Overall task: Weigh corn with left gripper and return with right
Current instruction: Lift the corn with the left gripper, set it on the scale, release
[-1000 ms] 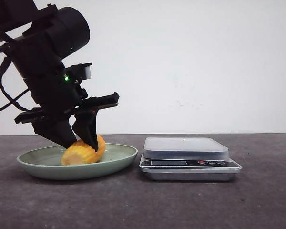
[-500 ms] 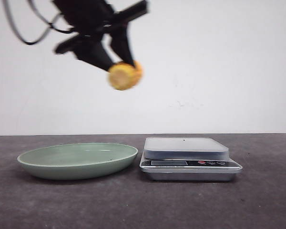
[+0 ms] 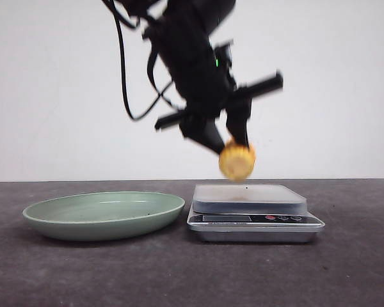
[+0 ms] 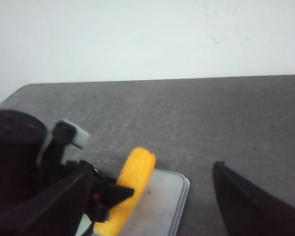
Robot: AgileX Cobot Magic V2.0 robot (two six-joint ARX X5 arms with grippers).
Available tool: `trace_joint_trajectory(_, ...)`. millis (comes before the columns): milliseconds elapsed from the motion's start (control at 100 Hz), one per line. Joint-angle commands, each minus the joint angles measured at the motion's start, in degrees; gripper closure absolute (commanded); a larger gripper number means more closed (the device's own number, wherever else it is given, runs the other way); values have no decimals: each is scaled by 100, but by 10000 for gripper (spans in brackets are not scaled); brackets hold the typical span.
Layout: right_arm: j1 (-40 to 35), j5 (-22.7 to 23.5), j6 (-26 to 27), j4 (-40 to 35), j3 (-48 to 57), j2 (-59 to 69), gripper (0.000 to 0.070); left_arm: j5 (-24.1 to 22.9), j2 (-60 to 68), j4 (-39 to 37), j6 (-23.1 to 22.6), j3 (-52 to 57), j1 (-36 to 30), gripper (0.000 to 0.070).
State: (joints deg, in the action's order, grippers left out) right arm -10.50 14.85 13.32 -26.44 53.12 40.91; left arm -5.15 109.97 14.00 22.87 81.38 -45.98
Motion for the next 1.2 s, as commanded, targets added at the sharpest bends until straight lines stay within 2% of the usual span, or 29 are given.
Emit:
trace_joint_trajectory(0, -31, 11, -20, 35, 111, 13, 213, -26, 192, -57, 114, 138, -55, 695)
trace_joint_trajectory(150, -31, 13, -22, 15, 111, 13, 212, -24, 258, -166, 72, 138, -61, 693)
trace_joint_trajectory(180, -31, 13, -22, 15, 111, 13, 211, -24, 258, -197, 63, 138, -61, 665)
trace_joint_trajectory(230, -31, 13, -22, 15, 111, 13, 206, -24, 258, -216, 50, 138, -61, 562)
trace_joint_trajectory(320, -31, 15, -22, 15, 111, 13, 198, -22, 258, -181, 26, 138, -66, 268)
trace_joint_trajectory(360, -31, 13, -22, 17, 111, 13, 191, -22, 258, -160, -4, 138, -66, 211)
trace_joint_trajectory(660, -31, -4, -31, 20, 111, 15, 185, -17, -66, -136, -181, 256, -96, 213)
trace_joint_trajectory(790, -31, -9, -28, 33, 111, 24, 185, -111, -857, -131, -601, 256, -92, 224)
trace_joint_trajectory(1020, -120, 9, -15, 90, 111, 199, 185, -1003, -2979, 584, -1469, 256, 37, 228)
trace_joint_trajectory(1190, -503, 7, 39, 352, 111, 612, 185, -1530, -4529, 1727, -1600, 256, 313, 228)
